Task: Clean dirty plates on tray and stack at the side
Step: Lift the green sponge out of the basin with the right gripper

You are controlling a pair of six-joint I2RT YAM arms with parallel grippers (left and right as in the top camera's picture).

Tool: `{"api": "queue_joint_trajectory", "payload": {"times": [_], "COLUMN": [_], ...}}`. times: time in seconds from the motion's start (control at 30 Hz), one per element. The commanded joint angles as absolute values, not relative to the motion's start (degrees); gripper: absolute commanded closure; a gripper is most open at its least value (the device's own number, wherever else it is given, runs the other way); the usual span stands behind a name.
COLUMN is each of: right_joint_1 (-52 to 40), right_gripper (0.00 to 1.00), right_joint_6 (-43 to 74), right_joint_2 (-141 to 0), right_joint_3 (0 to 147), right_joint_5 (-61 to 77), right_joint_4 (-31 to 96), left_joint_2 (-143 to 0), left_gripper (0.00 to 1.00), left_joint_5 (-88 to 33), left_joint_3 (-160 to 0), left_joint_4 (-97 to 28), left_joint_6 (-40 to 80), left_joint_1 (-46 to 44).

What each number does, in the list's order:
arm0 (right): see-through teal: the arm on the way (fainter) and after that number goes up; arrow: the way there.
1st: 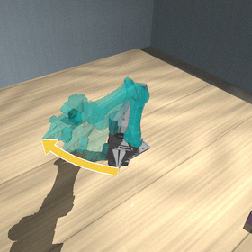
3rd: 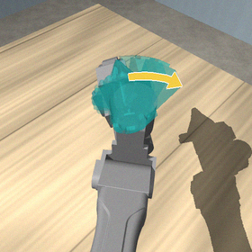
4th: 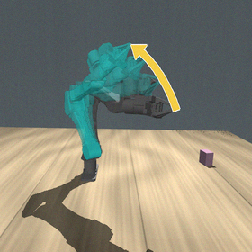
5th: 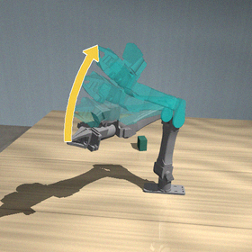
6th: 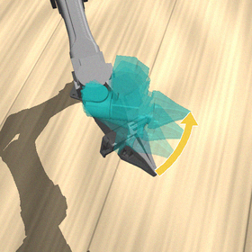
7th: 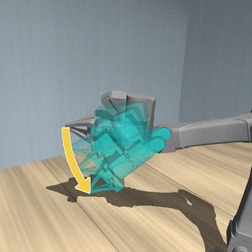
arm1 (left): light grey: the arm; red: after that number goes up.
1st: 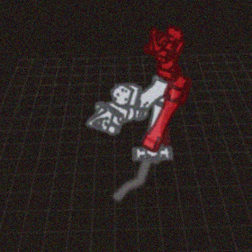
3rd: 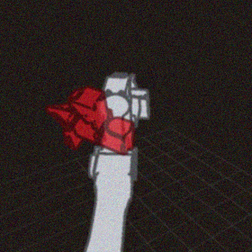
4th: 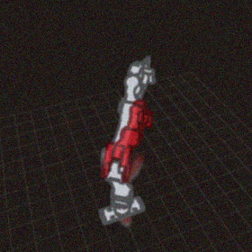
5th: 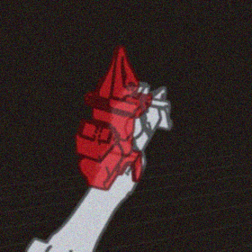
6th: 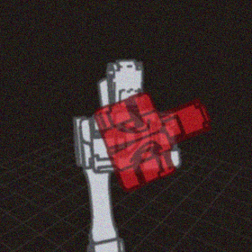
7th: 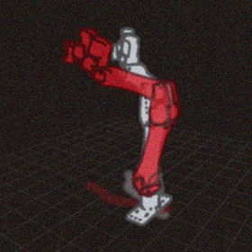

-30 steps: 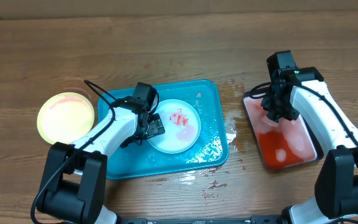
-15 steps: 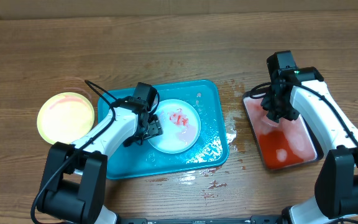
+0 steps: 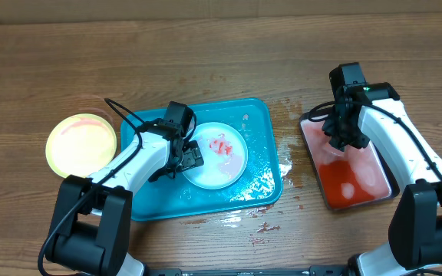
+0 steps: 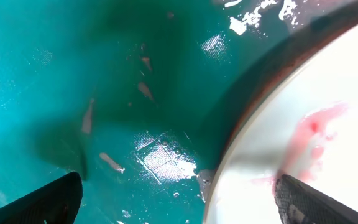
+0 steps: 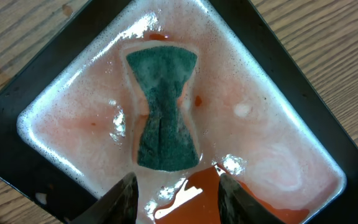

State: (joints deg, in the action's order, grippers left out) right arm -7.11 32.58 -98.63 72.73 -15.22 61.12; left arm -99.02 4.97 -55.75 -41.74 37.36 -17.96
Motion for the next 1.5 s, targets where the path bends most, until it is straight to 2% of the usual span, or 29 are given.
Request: {"api": "queue_joint_trajectory", "payload": {"times": [0.0, 0.3, 0.37, 0.47, 0.5, 0.73, 1.0, 1.2, 1.3, 1.33, 1.47], "right_joint_1": [-6.9, -6.9, -6.9, -6.9, -6.9, -6.9, -6.9, -6.9, -6.3, -6.0, -4.7], "right_gripper": [0.57, 0.57, 0.57, 0.57, 0.57, 0.57, 0.57, 0.55, 0.73, 0.76, 0.77], "right_joint_6": [32.6, 32.6, 32.6, 32.6, 32.6, 32.6, 31.3, 28.1, 30.6, 31.9, 36.2], "right_joint_2": [-98.3, -98.3, -98.3, -98.3, -98.3, -98.3, -98.3, -98.8, -100.2, -100.8, -103.9], "right_joint_3": [72.7, 72.7, 72.7, 72.7, 72.7, 72.7, 72.7, 72.7, 72.7, 72.7, 72.7], "right_joint_5": [-15.4, -15.4, -15.4, -15.4, -15.4, -15.4, -15.4, -15.4, -15.4, -15.4, -14.9], "right_joint_4": [61.1, 61.2, 61.1, 61.2, 61.2, 61.2, 59.6, 56.7, 55.8, 55.8, 56.0], "left_joint_2": [-100.0, -100.0, -100.0, -100.0, -100.0, -100.0, -100.0, -100.0, -100.0, -100.0, -100.0], "left_gripper": [0.0, 0.01, 0.28, 0.88, 0.96, 0.96, 0.96, 0.96, 0.96, 0.96, 0.96], "left_joint_5": [4.7, 0.7, 0.7, 2.2, 2.7, 3.6, 3.4, 3.4, 3.4, 3.4, 3.4], "left_joint_3": [-54.9, -54.9, -54.9, -54.9, -54.9, -54.9, -54.9, -54.9, -54.9, -54.9, -54.9], "left_joint_4": [-41.6, -41.2, -40.6, -40.0, -40.0, -40.1, -38.8, -38.7, -38.7, -38.7, -38.8], "left_joint_6": [37.3, 28.5, 27.8, 27.9, 27.9, 29.5, 22.9, 22.7, 22.7, 22.7, 22.6], "left_joint_1": [-18.0, -18.0, -18.0, -18.0, -18.0, -18.0, -18.0, -18.0, -18.0, -18.0, -18.0]}}
